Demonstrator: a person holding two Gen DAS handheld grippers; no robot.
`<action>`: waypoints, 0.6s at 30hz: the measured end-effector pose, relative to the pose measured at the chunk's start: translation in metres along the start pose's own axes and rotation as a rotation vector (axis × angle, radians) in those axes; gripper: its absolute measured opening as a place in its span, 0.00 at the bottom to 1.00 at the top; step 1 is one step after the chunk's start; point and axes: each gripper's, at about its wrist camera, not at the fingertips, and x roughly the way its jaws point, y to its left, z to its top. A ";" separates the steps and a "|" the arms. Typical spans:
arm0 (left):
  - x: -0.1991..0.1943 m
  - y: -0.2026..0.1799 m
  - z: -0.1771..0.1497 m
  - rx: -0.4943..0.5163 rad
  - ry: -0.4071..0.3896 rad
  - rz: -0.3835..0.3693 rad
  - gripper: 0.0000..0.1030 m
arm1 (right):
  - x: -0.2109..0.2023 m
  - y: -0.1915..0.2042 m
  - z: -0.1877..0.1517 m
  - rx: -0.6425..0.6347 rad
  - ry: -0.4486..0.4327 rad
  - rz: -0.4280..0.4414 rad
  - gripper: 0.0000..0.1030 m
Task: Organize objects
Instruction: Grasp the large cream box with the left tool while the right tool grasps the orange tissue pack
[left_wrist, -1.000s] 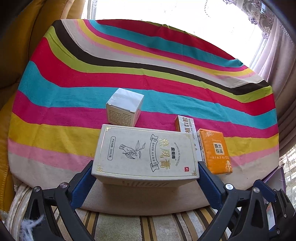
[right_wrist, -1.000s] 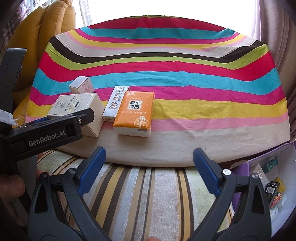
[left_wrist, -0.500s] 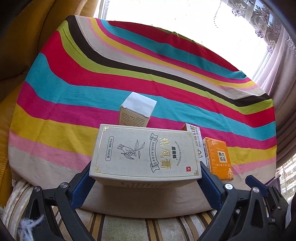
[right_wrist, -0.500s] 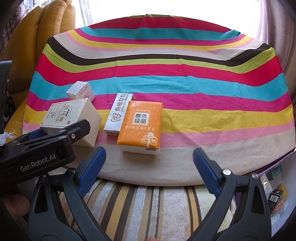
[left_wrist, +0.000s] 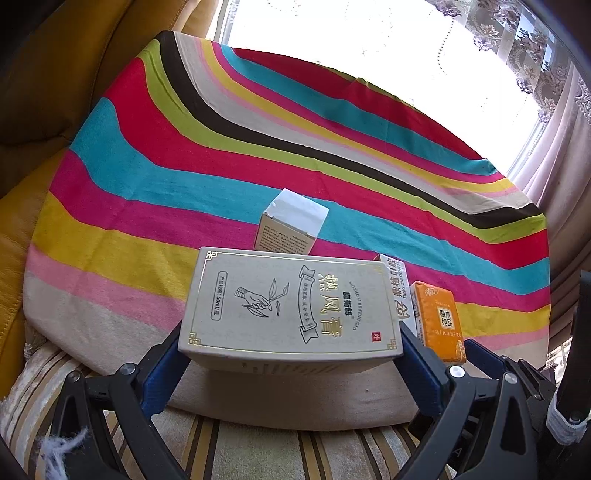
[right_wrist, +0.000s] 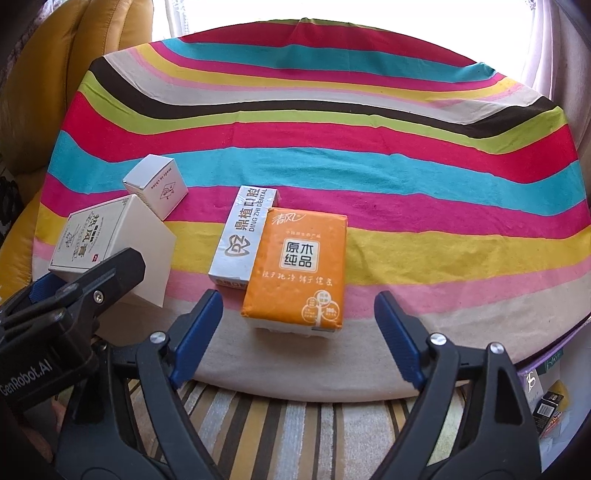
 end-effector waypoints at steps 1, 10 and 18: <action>-0.001 0.000 -0.001 -0.001 -0.001 0.002 0.99 | 0.003 0.000 0.000 -0.003 0.008 -0.001 0.73; -0.004 -0.005 -0.005 0.019 -0.023 0.014 0.99 | 0.007 0.001 -0.001 -0.008 0.023 -0.002 0.56; -0.016 -0.013 -0.011 0.059 -0.065 0.016 0.99 | -0.006 -0.004 -0.008 0.008 -0.024 -0.016 0.55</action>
